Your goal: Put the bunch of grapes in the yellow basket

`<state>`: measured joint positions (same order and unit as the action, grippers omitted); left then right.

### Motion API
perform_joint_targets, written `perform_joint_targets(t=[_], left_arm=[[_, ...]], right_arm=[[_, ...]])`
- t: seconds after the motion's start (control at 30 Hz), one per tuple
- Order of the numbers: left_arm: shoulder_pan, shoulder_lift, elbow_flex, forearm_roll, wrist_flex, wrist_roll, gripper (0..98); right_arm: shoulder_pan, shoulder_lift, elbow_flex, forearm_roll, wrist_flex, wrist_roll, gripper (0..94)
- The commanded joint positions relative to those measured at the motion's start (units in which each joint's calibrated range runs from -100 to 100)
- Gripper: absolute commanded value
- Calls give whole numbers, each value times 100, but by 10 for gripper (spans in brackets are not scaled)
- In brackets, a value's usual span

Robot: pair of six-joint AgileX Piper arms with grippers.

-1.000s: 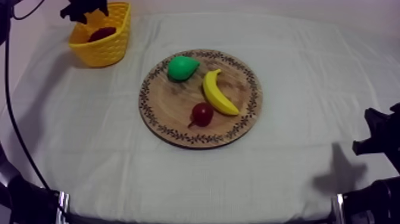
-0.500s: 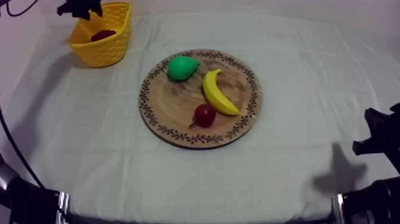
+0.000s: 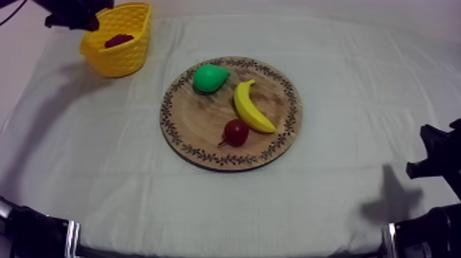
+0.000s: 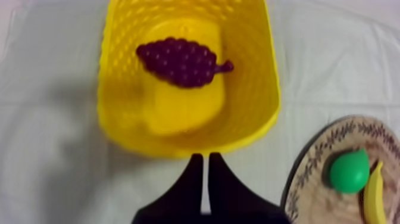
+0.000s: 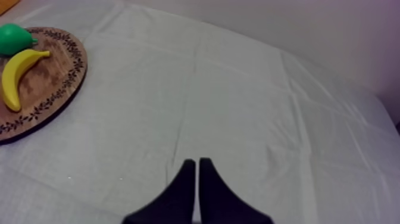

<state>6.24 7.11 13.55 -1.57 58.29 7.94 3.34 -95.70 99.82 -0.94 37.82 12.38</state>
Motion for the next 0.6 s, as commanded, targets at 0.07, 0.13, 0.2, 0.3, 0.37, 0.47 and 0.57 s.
perform_joint_targets(t=[0.07, 0.13, 0.2, 0.3, 0.37, 0.47, 0.57], left_arm=[[-46, -1316, 1672, 9, -159, -92, 2], [-89, -1742, 2159, 11, -259, -127, 1], [-140, -2143, 2611, 12, -362, -148, 1], [-211, -2683, 3210, 12, -511, -181, 1], [-254, -3016, 3573, 12, -624, -195, 1], [-283, -3491, 4078, 25, -834, -226, 1], [-278, -3940, 4529, 74, -1063, -286, 0]], right_arm=[[2, 3, -4, -2, 0, 0, 3], [2, 3, -4, -2, 0, 0, 3], [2, 3, -4, -2, 0, 0, 3], [2, 3, -4, -2, 0, 0, 3], [2, 3, -4, -2, 0, 0, 3], [2, 3, -4, -2, 0, 0, 3], [2, 3, -4, -2, 0, 0, 3]])
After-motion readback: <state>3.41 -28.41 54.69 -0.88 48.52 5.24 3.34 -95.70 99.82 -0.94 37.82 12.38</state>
